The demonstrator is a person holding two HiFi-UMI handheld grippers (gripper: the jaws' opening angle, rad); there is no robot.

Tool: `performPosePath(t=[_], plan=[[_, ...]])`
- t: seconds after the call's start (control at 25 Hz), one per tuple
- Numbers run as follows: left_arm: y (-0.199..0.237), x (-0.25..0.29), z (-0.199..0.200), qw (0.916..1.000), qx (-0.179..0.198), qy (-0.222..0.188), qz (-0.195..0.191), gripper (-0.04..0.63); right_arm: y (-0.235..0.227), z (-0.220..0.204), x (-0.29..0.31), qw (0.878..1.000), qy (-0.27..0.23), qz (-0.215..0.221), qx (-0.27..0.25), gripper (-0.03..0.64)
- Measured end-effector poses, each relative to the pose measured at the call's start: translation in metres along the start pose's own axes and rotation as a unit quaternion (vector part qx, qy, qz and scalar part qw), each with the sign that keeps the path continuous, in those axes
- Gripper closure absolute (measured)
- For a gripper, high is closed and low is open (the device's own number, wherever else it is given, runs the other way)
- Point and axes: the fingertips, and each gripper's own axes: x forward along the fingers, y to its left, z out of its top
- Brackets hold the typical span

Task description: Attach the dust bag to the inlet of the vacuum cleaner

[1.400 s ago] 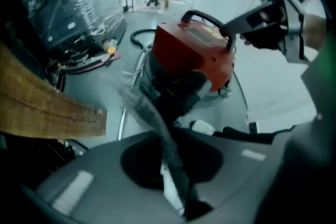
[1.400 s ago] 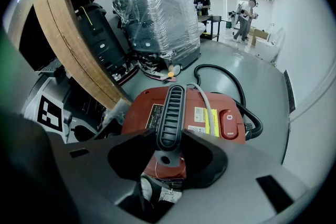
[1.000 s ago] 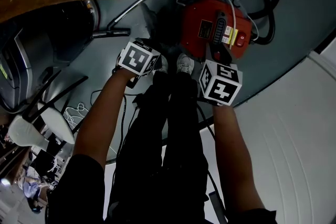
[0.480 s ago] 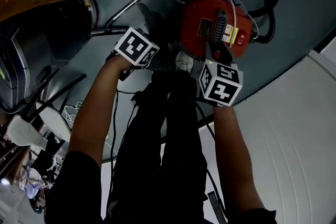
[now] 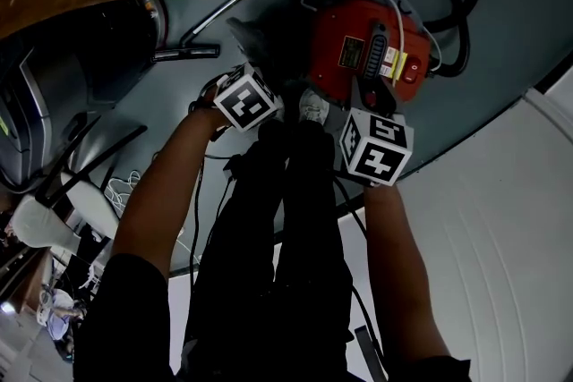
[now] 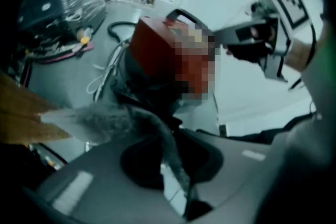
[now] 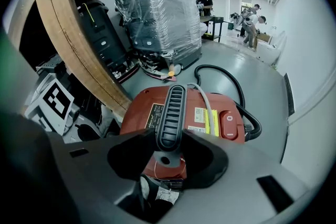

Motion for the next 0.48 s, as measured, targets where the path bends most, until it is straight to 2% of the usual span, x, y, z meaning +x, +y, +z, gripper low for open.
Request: performPosePath(t=[0.04,0.12,0.16,0.2,0.24,0.28,0.32,0.36,0.44,0.48], plan=[[0.0001,-0.0007,0.0029,0.9987,-0.044,-0.019,-0.019,0.552,-0.0003,0.0001,0.0001,1.000,0.000,-0.001,-0.001,0.468],[0.0017,-0.0026,0.0059,0.9892,-0.125,-0.049,-0.058,0.558,-0.0005,0.0000,0.0002,1.000,-0.002,-0.003,-0.001,0.466],[0.0020,-0.0038,0.0058,0.9843,-0.151,-0.056,-0.072,0.568,-0.0004,-0.0001,0.0001,1.000,-0.002,-0.003,-0.002,0.465],[0.0017,-0.0050,0.0053,0.9824,-0.159,-0.059,-0.077,0.577,0.0000,-0.0001,0.0002,1.000,-0.002,-0.003,-0.002,0.465],[0.0011,-0.0058,0.0050,0.9852,-0.145,-0.054,-0.073,0.580,0.0003,0.0001,0.0003,1.000,-0.002,-0.003,-0.003,0.465],[0.0006,-0.0059,0.0047,0.9915,-0.109,-0.042,-0.057,0.581,0.0006,0.0005,0.0005,1.000,-0.002,-0.003,-0.005,0.465],[0.0001,-0.0050,0.0042,0.9975,-0.057,-0.021,-0.036,0.583,0.0007,0.0008,0.0009,1.000,-0.001,-0.003,-0.006,0.463],[-0.0002,-0.0032,0.0033,0.9999,0.004,0.004,-0.012,0.584,0.0008,0.0009,0.0011,1.000,-0.001,-0.003,-0.006,0.463],[-0.0008,0.0008,0.0011,0.9932,0.104,0.047,0.021,0.586,0.0011,0.0004,0.0015,1.000,0.002,-0.001,-0.006,0.463],[-0.0012,0.0019,0.0004,0.9898,0.128,0.057,0.027,0.586,0.0011,0.0001,0.0016,1.000,0.003,-0.001,-0.006,0.463]])
